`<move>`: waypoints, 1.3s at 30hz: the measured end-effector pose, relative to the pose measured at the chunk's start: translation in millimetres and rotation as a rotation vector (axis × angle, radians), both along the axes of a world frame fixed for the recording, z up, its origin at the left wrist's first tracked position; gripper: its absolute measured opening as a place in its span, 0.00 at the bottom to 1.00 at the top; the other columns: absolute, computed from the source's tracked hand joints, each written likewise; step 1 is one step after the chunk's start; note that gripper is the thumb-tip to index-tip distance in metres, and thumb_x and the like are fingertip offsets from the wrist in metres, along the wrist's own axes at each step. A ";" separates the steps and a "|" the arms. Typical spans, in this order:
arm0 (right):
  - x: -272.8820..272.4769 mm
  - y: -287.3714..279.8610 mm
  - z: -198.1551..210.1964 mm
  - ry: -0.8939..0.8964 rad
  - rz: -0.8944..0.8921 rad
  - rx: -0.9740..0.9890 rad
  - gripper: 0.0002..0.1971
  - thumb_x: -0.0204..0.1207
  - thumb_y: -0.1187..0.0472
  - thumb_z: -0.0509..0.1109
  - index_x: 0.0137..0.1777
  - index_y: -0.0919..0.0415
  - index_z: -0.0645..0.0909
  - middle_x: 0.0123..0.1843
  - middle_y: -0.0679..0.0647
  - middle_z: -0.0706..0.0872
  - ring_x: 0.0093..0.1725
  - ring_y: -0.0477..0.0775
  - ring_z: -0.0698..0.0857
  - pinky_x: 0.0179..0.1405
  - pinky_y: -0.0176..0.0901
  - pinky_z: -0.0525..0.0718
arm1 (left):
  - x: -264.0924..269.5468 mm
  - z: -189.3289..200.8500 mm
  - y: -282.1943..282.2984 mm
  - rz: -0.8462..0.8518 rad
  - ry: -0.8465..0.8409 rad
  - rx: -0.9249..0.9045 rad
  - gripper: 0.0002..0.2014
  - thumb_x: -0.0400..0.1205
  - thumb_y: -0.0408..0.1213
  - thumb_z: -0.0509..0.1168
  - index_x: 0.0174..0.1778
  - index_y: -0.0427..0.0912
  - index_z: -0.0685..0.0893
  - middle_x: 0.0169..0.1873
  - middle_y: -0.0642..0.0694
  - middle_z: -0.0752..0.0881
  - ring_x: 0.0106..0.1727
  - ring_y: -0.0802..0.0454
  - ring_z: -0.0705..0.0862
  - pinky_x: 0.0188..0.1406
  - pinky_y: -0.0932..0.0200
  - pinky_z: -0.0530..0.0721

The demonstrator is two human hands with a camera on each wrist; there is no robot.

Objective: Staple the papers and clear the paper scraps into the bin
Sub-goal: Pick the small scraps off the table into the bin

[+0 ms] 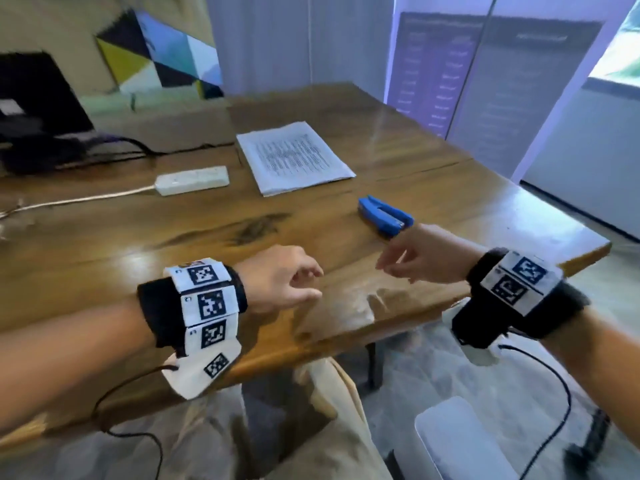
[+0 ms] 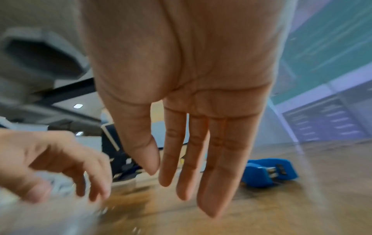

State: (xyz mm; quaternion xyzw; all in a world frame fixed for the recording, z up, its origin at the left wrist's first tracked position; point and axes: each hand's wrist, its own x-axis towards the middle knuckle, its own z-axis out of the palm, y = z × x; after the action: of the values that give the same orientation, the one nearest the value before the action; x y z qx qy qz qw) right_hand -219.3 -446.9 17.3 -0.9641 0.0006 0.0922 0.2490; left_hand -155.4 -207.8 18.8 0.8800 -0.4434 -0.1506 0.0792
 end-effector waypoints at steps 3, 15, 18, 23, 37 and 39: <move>16.7 35.5 -0.2 0.031 0.190 -0.248 0.12 0.75 0.59 0.69 0.57 0.52 0.85 0.55 0.45 0.86 0.45 0.44 0.79 0.48 0.30 0.73 | 8.7 -6.5 52.6 0.125 -0.065 0.145 0.32 0.80 0.57 0.59 0.77 0.44 0.69 0.73 0.49 0.73 0.70 0.53 0.74 0.69 0.61 0.73; 72.1 133.5 -13.8 0.019 0.393 -0.290 0.13 0.74 0.64 0.64 0.52 0.52 0.87 0.46 0.45 0.85 0.43 0.43 0.78 0.53 0.37 0.79 | 19.0 -27.1 106.4 0.196 0.007 0.146 0.30 0.79 0.59 0.60 0.74 0.48 0.69 0.64 0.52 0.69 0.65 0.56 0.69 0.69 0.57 0.74; 85.0 150.3 -10.0 0.012 0.420 -0.306 0.16 0.75 0.66 0.61 0.55 0.53 0.87 0.54 0.47 0.89 0.49 0.45 0.83 0.56 0.35 0.78 | 33.9 -22.8 94.2 0.157 0.038 0.157 0.28 0.80 0.58 0.61 0.69 0.41 0.73 0.64 0.47 0.71 0.65 0.51 0.72 0.66 0.55 0.74; 98.4 156.7 -4.7 -0.015 0.461 -0.317 0.15 0.75 0.66 0.63 0.55 0.54 0.88 0.54 0.49 0.91 0.50 0.44 0.85 0.53 0.30 0.75 | 51.9 -7.3 83.4 0.160 0.084 0.151 0.20 0.81 0.53 0.61 0.60 0.40 0.79 0.56 0.44 0.78 0.50 0.51 0.74 0.49 0.60 0.73; 98.4 166.7 -9.7 -0.033 0.397 -0.280 0.10 0.74 0.61 0.65 0.46 0.57 0.89 0.39 0.50 0.85 0.41 0.49 0.78 0.45 0.38 0.74 | 62.1 -26.0 73.9 0.305 0.555 -0.042 0.16 0.86 0.28 0.51 0.55 0.33 0.85 0.37 0.49 0.82 0.30 0.59 0.78 0.31 0.69 0.78; 103.4 160.8 -6.1 -0.037 0.362 -0.293 0.10 0.73 0.61 0.66 0.44 0.57 0.90 0.39 0.50 0.85 0.42 0.51 0.80 0.45 0.39 0.75 | 67.9 -29.5 65.5 0.356 0.537 -0.096 0.17 0.85 0.27 0.50 0.55 0.32 0.85 0.37 0.48 0.82 0.29 0.57 0.79 0.29 0.68 0.79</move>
State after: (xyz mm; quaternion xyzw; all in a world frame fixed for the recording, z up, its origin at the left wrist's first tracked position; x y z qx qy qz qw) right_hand -116.0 -286.2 11.2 -0.9759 -0.1634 0.1165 0.0858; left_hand -87.5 -142.4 -10.7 0.8679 -0.2523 -0.3399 0.2598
